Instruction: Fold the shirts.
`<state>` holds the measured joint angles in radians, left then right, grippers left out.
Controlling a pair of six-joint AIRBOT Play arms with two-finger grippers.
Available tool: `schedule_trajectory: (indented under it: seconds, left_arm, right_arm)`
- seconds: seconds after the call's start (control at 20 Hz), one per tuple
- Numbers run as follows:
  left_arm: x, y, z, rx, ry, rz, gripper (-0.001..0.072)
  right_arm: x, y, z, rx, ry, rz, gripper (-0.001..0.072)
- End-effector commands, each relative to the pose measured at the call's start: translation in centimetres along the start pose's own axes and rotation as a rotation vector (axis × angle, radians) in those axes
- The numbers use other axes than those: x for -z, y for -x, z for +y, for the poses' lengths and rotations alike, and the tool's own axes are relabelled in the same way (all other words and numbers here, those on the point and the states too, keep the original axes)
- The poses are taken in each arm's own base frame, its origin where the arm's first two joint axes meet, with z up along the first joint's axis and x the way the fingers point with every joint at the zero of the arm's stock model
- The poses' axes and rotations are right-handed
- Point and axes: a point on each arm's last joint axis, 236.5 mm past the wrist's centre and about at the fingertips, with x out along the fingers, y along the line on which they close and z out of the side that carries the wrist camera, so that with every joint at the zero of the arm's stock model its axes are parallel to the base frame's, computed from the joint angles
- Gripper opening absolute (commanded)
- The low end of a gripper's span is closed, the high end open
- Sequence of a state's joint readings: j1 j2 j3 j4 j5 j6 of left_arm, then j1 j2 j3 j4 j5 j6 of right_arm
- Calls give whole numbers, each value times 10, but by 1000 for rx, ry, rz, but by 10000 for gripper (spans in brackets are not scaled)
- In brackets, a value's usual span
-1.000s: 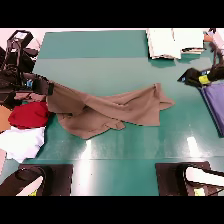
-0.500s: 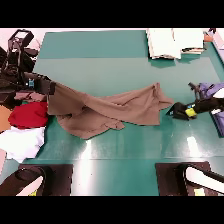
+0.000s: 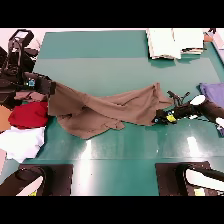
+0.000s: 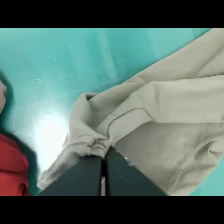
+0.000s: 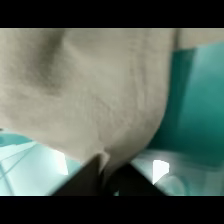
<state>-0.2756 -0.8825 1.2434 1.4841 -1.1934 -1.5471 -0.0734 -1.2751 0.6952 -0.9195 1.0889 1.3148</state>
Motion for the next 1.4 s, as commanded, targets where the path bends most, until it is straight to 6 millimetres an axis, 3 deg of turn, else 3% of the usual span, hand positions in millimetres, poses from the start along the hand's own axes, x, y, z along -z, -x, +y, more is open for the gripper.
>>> schedule_trajectory:
  seconds: [0.0, 0.05, 0.2, 0.3, 0.4, 0.5, 0.55, 0.7, 0.9, 1.0, 1.1, 1.2, 1.35]
  left_arm:
    - [-8, 2, 0, -1, 2, -32, 22]
    - [-9, 3, 0, -1, 3, -36, 22]
    - [-75, 64, -4, -3, -2, -256, 22]
    - [-119, 130, -2, -34, -24, -432, 22]
    - [-151, 206, -3, -63, -47, -616, 22]
    - [-169, 281, -9, -69, -72, -789, 22]
    - [-172, 311, -11, -69, -75, -857, 23]
    - [-168, 383, -17, -62, -72, -1034, 22]
    - [-155, 445, -22, -46, -56, -1213, 20]
    - [-151, 448, -22, -48, -57, -1212, 20]
    - [-152, 413, -15, -69, -51, -1111, 20]
    - [-158, 349, -9, -67, -33, -967, 21]
    - [-159, 221, 1, -61, 17, -699, 21]
  right_arm:
    - [-10, 9, 19, -5, 62, -70, 14]
    - [-10, 10, 19, -5, 64, -72, 14]
    - [-59, 128, 96, -49, 277, -397, 14]
    - [-75, 230, 148, -59, 407, -660, 14]
    - [-65, 334, 192, -49, 516, -916, 13]
    - [-35, 418, 223, -15, 597, -1119, 13]
    - [-17, 451, 233, 15, 627, -1196, 14]
    - [25, 514, 244, 131, 649, -1336, 13]
    - [44, 551, 228, 300, 568, -1378, 13]
    - [39, 559, 225, 310, 544, -1388, 12]
    - [24, 551, 212, 285, 504, -1349, 12]
    - [3, 531, 186, 255, 436, -1271, 12]
    - [-38, 476, 153, 180, 374, -1078, 12]
